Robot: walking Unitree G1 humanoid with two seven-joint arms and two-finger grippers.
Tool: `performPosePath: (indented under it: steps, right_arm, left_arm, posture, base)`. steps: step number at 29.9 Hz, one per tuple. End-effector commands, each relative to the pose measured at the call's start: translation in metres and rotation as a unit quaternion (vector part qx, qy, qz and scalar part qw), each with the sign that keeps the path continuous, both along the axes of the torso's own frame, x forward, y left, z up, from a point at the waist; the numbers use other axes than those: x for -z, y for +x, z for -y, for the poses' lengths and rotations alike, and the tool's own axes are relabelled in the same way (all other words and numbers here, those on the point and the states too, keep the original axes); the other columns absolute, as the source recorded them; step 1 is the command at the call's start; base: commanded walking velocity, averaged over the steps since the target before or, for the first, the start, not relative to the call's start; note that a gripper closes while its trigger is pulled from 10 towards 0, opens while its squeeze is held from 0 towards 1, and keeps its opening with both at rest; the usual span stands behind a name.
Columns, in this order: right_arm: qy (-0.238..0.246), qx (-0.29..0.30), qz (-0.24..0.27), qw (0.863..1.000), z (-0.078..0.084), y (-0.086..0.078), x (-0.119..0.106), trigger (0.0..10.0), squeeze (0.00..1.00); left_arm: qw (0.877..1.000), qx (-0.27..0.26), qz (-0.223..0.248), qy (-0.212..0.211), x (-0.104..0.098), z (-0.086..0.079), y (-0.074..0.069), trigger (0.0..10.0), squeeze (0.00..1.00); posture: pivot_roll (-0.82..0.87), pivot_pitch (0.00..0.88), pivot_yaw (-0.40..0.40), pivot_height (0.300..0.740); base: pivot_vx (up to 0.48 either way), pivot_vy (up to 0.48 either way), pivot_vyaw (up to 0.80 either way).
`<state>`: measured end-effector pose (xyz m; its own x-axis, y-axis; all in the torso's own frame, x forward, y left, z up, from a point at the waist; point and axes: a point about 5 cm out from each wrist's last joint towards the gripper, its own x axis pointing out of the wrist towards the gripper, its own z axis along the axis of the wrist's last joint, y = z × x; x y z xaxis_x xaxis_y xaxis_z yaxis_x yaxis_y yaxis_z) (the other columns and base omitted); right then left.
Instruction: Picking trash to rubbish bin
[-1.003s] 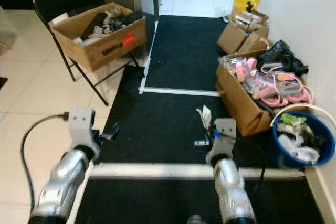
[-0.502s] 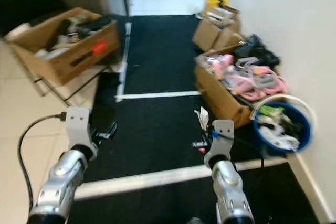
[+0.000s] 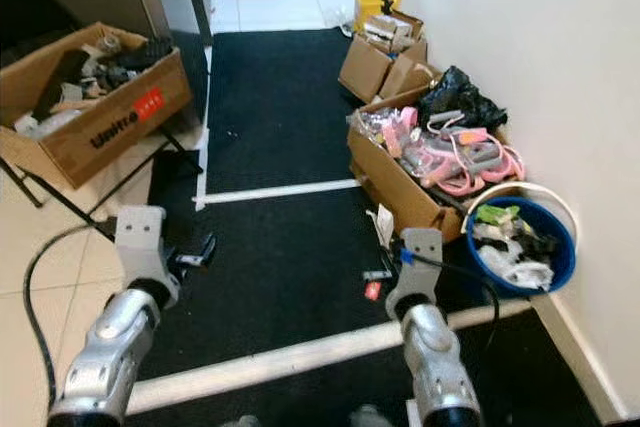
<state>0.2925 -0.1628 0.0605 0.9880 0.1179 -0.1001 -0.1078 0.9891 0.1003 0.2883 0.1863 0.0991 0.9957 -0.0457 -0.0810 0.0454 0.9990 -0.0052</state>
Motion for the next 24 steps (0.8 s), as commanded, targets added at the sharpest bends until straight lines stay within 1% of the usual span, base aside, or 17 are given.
performPosePath:
  steps: [1, 13, 24]
  right_arm:
    - [0.000, -0.003, -0.006, 1.000, -0.0012, -0.0011, 0.0033, 10.0, 0.00]
    - [0.002, -0.004, -0.008, 1.000, -0.0050, -0.0009, 0.0041, 10.0, 0.00]
    - [-0.001, -0.004, -0.008, 1.000, -0.0032, -0.0010, 0.0041, 10.0, 0.00]
  left_arm:
    - [1.000, -0.010, -0.012, 0.002, 0.0049, -0.0053, -0.0041, 10.0, 0.00]
    - [1.000, -0.018, -0.012, 0.003, 0.0048, -0.0094, -0.0063, 10.0, 0.00]
    - [1.000, -0.020, -0.012, 0.000, 0.0051, -0.0082, -0.0062, 10.0, 0.00]
  posture:
    - [0.06, 0.171, -0.034, 0.740]
    - [0.06, 0.169, -0.037, 0.740]
    - [0.06, 0.168, -0.037, 0.740]
  base:
    - [0.277, 0.000, 0.00]
    - [0.274, 0.000, 0.00]
    - [0.275, 0.000, 0.00]
